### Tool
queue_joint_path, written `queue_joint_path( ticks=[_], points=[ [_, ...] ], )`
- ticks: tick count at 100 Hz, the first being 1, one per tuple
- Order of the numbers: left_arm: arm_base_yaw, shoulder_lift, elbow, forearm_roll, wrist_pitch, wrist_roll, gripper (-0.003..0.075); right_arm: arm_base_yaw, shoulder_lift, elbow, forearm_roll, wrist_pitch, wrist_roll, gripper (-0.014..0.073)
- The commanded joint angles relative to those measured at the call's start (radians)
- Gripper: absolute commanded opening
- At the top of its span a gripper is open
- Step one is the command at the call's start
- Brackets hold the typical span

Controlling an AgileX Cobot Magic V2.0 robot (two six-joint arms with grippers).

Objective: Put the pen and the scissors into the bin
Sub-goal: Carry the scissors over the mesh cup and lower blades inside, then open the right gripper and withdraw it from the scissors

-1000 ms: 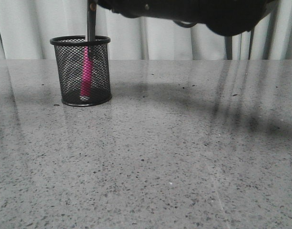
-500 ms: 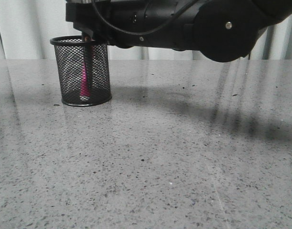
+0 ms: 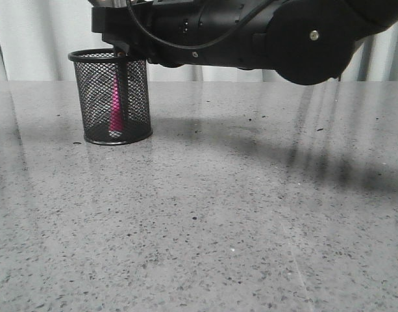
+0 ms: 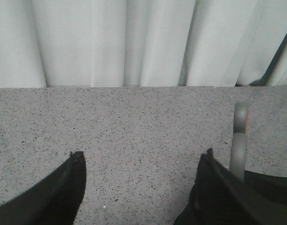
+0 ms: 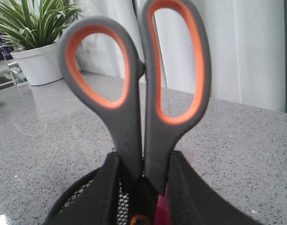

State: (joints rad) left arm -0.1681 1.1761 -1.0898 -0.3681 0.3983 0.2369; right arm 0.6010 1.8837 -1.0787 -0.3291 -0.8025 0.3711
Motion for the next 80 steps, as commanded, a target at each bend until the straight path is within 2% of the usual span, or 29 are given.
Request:
queue_joint_path(
  ticks=[1,10,27,36,48,80],
  points=[
    [0.002,-0.027,-0.029,-0.009,-0.061,-0.002,0.0460,-0.001,-0.055,-0.019,-0.018,-0.062,-0.004,-0.0058],
    [0.002,-0.027,-0.029,-0.009,-0.061,-0.002,0.0460,-0.001,-0.055,-0.019,-0.027,-0.064,-0.004,0.0005],
    [0.002,-0.027,-0.029,-0.009,-0.061,-0.002,0.0460,-0.001,-0.055,-0.019,-0.027,-0.066,-0.004,0.0195],
    [0.002,-0.027,-0.029,-0.009,-0.061,-0.002,0.0460,-0.001,-0.055,-0.019,-0.027,-0.066,-0.004,0.0259],
    [0.002,-0.027,-0.029,-0.009,-0.061,-0.002,0.0460,-0.001,-0.055,-0.019,-0.027,-0.066,-0.004,0.0293],
    [0.002,-0.027,-0.029,-0.007,-0.061,-0.002,0.0460,-0.003,-0.055,-0.019,-0.035,-0.090,-0.004,0.0292]
  ],
)
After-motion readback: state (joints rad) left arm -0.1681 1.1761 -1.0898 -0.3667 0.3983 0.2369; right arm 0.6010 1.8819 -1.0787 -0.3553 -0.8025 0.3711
